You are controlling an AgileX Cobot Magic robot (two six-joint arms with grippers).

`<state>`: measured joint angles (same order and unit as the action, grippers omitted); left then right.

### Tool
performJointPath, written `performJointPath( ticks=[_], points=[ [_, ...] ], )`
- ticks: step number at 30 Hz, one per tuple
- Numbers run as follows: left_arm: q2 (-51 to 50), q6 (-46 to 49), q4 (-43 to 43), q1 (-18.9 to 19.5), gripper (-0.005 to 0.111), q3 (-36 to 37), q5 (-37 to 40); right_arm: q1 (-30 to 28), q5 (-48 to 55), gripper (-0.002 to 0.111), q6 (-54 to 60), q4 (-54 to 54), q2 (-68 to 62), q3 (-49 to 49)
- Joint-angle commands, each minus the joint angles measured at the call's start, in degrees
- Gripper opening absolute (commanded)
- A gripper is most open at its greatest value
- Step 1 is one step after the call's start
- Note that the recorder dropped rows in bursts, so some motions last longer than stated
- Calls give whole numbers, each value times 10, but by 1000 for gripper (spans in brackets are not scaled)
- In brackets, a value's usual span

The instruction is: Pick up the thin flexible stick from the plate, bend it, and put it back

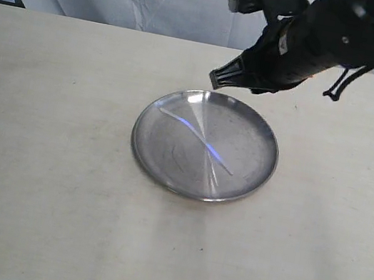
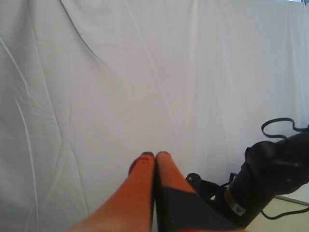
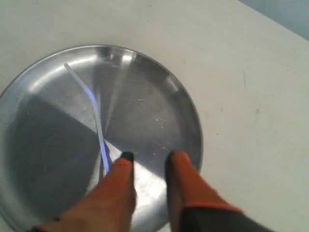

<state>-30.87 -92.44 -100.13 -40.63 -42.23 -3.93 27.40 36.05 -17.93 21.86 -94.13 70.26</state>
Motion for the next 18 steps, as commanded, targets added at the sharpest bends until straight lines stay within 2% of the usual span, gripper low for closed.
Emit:
performJointPath(
  ticks=[1, 8, 13, 18],
  points=[
    [4, 0, 2, 0, 0, 1, 2, -1, 60, 1, 10, 6, 51, -2],
    [4, 0, 2, 0, 0, 1, 0, 0, 149, 0, 20, -42, 125, -3],
    [4, 0, 2, 0, 0, 1, 0, 0, 284, 0, 19, -91, 165, -3],
    [4, 0, 2, 0, 0, 1, 0, 0, 310, 0, 19, -98, 173, -3]
  ],
)
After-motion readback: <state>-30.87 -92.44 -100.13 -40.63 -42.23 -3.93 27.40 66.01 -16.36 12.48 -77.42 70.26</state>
